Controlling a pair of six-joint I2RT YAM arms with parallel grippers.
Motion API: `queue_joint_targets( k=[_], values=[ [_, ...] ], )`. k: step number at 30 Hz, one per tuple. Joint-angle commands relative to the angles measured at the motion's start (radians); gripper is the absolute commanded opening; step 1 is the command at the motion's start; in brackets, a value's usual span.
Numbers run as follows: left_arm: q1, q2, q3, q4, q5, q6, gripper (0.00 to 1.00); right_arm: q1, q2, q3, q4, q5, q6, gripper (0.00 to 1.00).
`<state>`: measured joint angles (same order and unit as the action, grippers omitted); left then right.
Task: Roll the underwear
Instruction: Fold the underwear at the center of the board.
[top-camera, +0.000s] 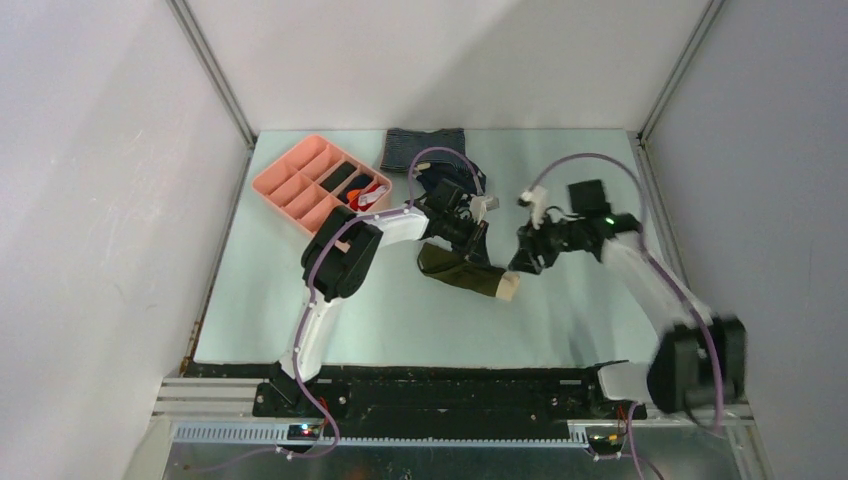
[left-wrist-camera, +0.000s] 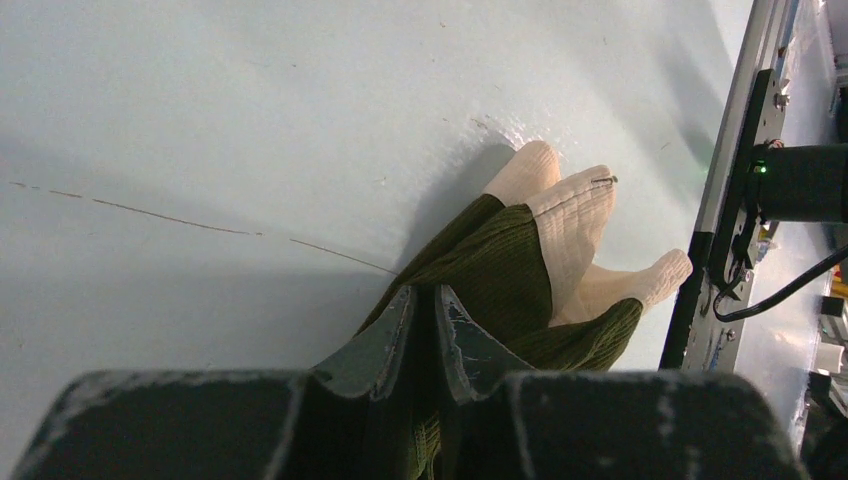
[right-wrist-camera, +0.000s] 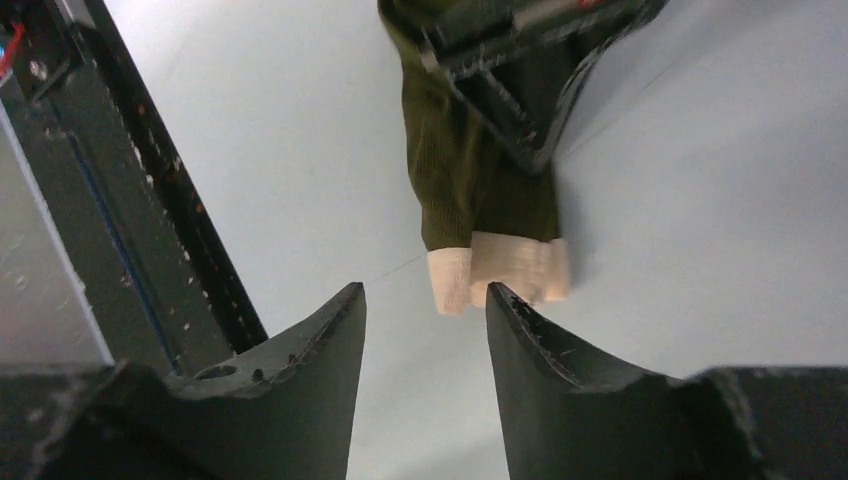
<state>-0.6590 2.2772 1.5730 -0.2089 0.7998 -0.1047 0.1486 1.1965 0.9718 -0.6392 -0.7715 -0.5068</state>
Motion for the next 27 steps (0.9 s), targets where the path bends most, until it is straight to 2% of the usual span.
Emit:
queue_joint_targets(
  k=[1,6,15,22,27],
  values=[
    [0.001,-0.004,0.024,-0.033,-0.02,0.049,0.19,0.09,0.276,0.065,-0.167,0.088,-0.053,0.52],
    [0.001,-0.002,0.034,-0.055,-0.024,0.07,0.19,0.106,0.35,0.078,-0.106,0.151,-0.006,0.56],
    [0.001,0.006,0.044,-0.055,-0.024,0.065,0.19,0.122,0.458,0.146,-0.16,0.131,-0.057,0.45],
    [0.002,0.009,0.05,-0.056,-0.021,0.058,0.19,0.135,0.516,0.179,-0.216,0.105,-0.092,0.42],
    [0.002,0.009,0.051,-0.054,-0.019,0.055,0.19,0.128,0.532,0.195,-0.209,0.104,-0.087,0.22]
  ],
)
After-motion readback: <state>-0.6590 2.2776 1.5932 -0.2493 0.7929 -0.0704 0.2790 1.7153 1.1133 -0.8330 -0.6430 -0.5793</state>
